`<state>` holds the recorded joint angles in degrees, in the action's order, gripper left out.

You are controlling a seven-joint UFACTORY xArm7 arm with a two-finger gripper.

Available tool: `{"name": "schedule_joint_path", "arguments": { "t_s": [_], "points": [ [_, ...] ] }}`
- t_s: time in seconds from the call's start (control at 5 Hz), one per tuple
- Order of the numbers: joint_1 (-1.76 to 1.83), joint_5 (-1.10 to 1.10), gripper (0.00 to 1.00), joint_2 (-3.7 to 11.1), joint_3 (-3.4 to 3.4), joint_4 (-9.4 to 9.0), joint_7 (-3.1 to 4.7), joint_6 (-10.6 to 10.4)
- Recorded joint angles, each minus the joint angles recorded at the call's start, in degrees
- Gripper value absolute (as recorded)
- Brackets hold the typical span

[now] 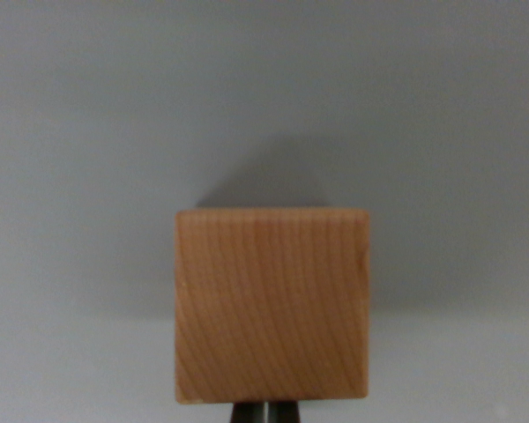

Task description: Push wooden cube

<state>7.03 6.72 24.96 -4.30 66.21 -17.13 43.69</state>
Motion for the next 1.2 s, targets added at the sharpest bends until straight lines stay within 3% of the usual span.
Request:
{"name": "schedule_joint_path", "arguments": {
  "t_s": [0.2,0.4,0.6,0.8,1.0,1.2],
  "points": [
    [0.0,0.0,1.0,0.0,0.0,0.0,0.0,0.0],
    [-0.07,0.01,1.0,1.61,0.12,2.51,0.28,0.89],
    [-0.07,0.01,1.0,1.61,0.12,2.51,0.28,0.89],
    [-0.14,0.02,1.0,3.09,0.23,4.82,0.55,1.71],
    [-0.14,0.02,1.0,3.09,0.23,4.82,0.55,1.71],
    [-0.19,0.03,1.0,4.35,0.32,6.78,0.77,2.4]
  ]
}}
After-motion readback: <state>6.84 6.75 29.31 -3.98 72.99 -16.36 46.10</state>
